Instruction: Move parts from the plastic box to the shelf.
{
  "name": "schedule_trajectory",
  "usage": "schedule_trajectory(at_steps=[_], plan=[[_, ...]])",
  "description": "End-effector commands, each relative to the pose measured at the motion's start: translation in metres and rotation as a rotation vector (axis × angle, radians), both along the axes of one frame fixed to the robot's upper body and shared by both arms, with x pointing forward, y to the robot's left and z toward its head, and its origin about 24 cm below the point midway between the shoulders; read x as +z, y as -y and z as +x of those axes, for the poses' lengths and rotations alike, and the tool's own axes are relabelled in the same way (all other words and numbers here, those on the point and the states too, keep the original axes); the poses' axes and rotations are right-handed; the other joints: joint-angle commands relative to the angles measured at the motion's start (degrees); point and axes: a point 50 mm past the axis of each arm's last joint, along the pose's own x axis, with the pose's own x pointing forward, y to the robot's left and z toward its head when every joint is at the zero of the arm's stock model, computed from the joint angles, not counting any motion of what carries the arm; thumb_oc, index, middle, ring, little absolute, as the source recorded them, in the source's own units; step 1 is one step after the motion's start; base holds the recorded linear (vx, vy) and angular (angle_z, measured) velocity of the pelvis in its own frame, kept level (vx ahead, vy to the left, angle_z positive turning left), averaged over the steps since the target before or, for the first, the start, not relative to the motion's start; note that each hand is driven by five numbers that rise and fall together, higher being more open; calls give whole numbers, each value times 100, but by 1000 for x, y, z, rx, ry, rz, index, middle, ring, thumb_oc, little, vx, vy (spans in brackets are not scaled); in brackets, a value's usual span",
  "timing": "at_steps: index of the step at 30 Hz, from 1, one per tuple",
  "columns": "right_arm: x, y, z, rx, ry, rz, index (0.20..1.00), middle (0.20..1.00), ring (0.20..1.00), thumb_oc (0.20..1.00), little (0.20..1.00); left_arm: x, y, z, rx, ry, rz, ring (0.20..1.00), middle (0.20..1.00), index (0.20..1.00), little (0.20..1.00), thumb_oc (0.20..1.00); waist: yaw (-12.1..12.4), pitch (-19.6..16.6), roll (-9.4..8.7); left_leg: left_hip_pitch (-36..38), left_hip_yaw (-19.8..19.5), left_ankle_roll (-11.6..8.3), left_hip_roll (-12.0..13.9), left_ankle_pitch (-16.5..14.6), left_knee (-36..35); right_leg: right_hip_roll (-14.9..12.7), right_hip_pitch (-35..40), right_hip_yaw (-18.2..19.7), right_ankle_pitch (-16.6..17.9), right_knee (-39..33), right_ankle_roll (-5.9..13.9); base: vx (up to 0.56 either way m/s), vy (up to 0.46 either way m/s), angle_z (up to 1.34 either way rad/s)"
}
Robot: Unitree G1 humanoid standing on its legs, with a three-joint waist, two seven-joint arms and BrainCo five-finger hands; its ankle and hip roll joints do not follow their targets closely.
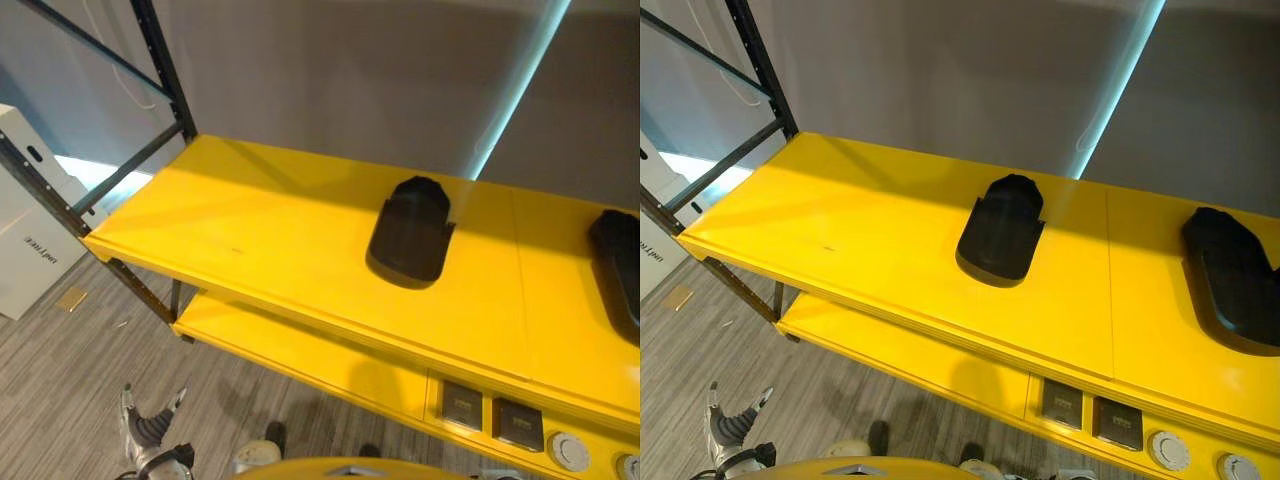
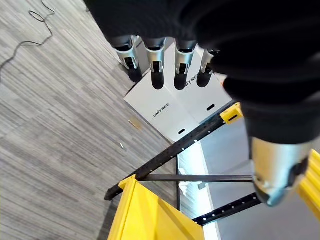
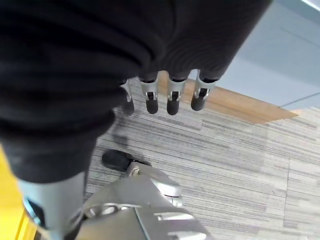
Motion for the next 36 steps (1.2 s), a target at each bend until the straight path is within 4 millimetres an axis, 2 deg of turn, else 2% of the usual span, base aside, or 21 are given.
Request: schedule_trajectory(at_steps=[1, 2, 5, 6, 7, 8, 10, 11, 14, 15, 16, 20, 24, 25, 28, 29, 30, 32, 34, 35, 36], plan=[[-1, -15, 18, -16, 23, 52, 1000, 1000, 1000, 1000, 1000, 4, 9, 41, -120, 62, -95, 1000, 1000, 1000, 1000, 1000, -52, 364, -38, -151, 52, -571, 585, 450, -5, -284, 202, 125, -195, 52, 186, 11, 40, -2], [-1, -15, 18, -20, 27, 48, 1000, 1000, 1000, 1000, 1000, -8, 13, 36, -160, -17, -219, 1000, 1000, 1000, 1000, 1000, -93, 353, -48, -147, 37, -567, 577, 440, 7, -273, 173, 195, -184, 47, 194, 23, 41, -2], [-1, -15, 19, -20, 32, 32, 1000, 1000, 1000, 1000, 1000, -19, 22, 28, -203, -101, -345, 1000, 1000, 1000, 1000, 1000, -162, 328, -79, -107, -59, -523, 510, 345, 71, -264, 116, 370, -170, 40, 204, 48, 96, -7], [0, -13, 20, -6, 39, 32, 1000, 1000, 1000, 1000, 1000, -26, 27, 21, -202, -130, -422, 1000, 1000, 1000, 1000, 1000, -219, 299, -135, -63, -243, -464, 421, 196, 194, -273, 33, 604, -143, 33, 203, 50, 152, -30], [0, -12, 21, 2, 42, 31, 1000, 1000, 1000, 1000, 1000, -27, 27, 20, -196, -135, -437, 1000, 1000, 1000, 1000, 1000, -232, 289, -150, -60, -303, -448, 395, 159, 242, -277, 9, 668, -134, 30, 207, 39, 168, -44], [0, -12, 22, 15, 47, 30, 1000, 1000, 1000, 1000, 1000, -30, 29, 16, -187, -153, -491, 1000, 1000, 1000, 1000, 1000, -247, 269, -184, -74, -471, -407, 325, 83, 333, -281, -44, 819, -113, 21, 215, 28, 142, -71], [0, -13, 23, 69, 48, 23, 1000, 1000, 1000, 1000, 1000, -34, 30, 9, -148, -147, -572, 1000, 1000, 1000, 1000, 1000, -214, 252, -314, -160, -1170, -193, -25, -281, 609, -258, -150, 1405, -98, 66, 235, 55, 141, -92], [-1, -14, 23, 74, 50, 21, 1000, 1000, 1000, 1000, 1000, -36, 31, 8, -157, -165, -586, 1000, 1000, 1000, 1000, 1000, -228, 236, -377, -216, -1301, -101, -142, -395, 714, -253, -197, 1572, -95, 89, 243, 42, 148, -153], [-3, -14, 16, -12, 76, 9, 1000, 1000, 1000, 1000, 1000, -39, 31, 9, -207, -233, -622, 1000, 1000, 1000, 1000, 1000, -393, 240, -459, -164, -1175, 109, -319, -614, 792, -217, -253, 1813, -98, 173, 268, -6, 156, -172], [-3, -14, 16, -12, 76, 9, 1000, 1000, 1000, 1000, 1000, -39, 31, 9, -207, -233, -622, 1000, 1000, 1000, 1000, 1000, -393, 240, -459, -164, -1175, 109, -319, -614, 792, -217, -253, 1813, -98, 173, 268, -18, 160, -81], [-4, -15, 13, -83, 101, 10, 1000, 1000, 1000, 1000, 1000, -40, 30, 13, -261, -282, -606, 1000, 1000, 1000, 1000, 1000, -507, 233, -484, -120, -1114, 215, -425, -698, 784, -224, -329, 1976, -49, 225, 321, -25, 184, -68], [-5, -17, 16, -179, 190, -26, 1000, 1000, 1000, 1000, 1000, -42, 27, 16, -322, -391, -598, 1000, 1000, 1000, 1000, 1000, -859, 261, -487, 87, -749, 425, -597, -757, 559, -299, -819, 2189, 420, 244, 572, -76, 164, -69], [-8, -22, 10, -235, 205, -35, 1000, 1000, 1000, 1000, 1000, -44, 17, 11, -273, -448, -566, 1000, 1000, 1000, 1000, 1000, -988, 343, -487, 210, -225, 465, -546, -631, 298, -334, -1101, 1810, 551, 444, 666, -190, 36, -104], [-10, -25, 2, -234, 190, -37, 1000, 1000, 1000, 1000, 1000, -44, 12, 10, -196, -425, -590, 1000, 1000, 1000, 1000, 1000, -1028, 354, -470, 225, 35, 484, -510, -539, 161, -348, -1127, 1679, 503, 582, 695, -207, -47, -141], [-11, -26, -4, -254, 175, -47, 1000, 1000, 1000, 1000, 1000, -43, 9, 13, -171, -419, -603, 1000, 1000, 1000, 1000, 1000, -1016, 332, -468, 175, 252, 500, -451, -477, 146, -433, -1085, 1548, 441, 657, 709, -193, -143, -98], [-11, -27, -6, -262, 174, -47, 1000, 1000, 1000, 1000, 1000, -41, 7, 19, -190, -418, -584, 1000, 1000, 1000, 1000, 1000, -973, 344, -480, 99, 518, 500, -322, -479, 230, -624, -1079, 1306, 395, 755, 724, -195, -224, -59], [-11, -27, -5, -255, 175, -48, 1000, 1000, 1000, 1000, 1000, -41, 7, 20, -188, -415, -585, 1000, 1000, 1000, 1000, 1000, -961, 353, -485, 95, 584, 493, -289, -484, 257, -681, -1076, 1235, 404, 762, 725, -247, -326, -51], [-11, -27, -2, -231, 188, -42, 1000, 1000, 1000, 1000, 1000, -38, 7, 28, -207, -396, -584, 1000, 1000, 1000, 1000, 1000, -865, 383, -530, 74, 1027, 417, -66, -534, 418, -1076, -1063, 703, 526, 714, 754, -167, -332, -86], [-11, -29, 0, -212, 184, -29, 1000, 1000, 1000, 1000, 1000, -37, 6, 31, -204, -383, -581, 1000, 1000, 1000, 1000, 1000, -793, 390, -562, 120, 1289, 353, 78, -548, 443, -1264, -1019, 336, 616, 653, 808, -65, -333, -101], [-11, -32, 0, -197, 180, -15, 1000, 1000, 1000, 1000, 1000, -37, 6, 33, -197, -372, -579, 1000, 1000, 1000, 1000, 1000, -734, 358, -557, 214, 1424, 269, 194, -600, 376, -1324, -883, 94, 575, 551, 914, -7, -505, -113], [-12, -34, 0, -185, 177, 0, 1000, 1000, 1000, 1000, 1000, -36, 7, 35, -193, -358, -578, 1000, 1000, 1000, 1000, 1000, -700, 361, -562, 289, 1539, 189, 326, -541, 339, -1282, -738, -79, 524, 422, 943, 42, -463, -105]])
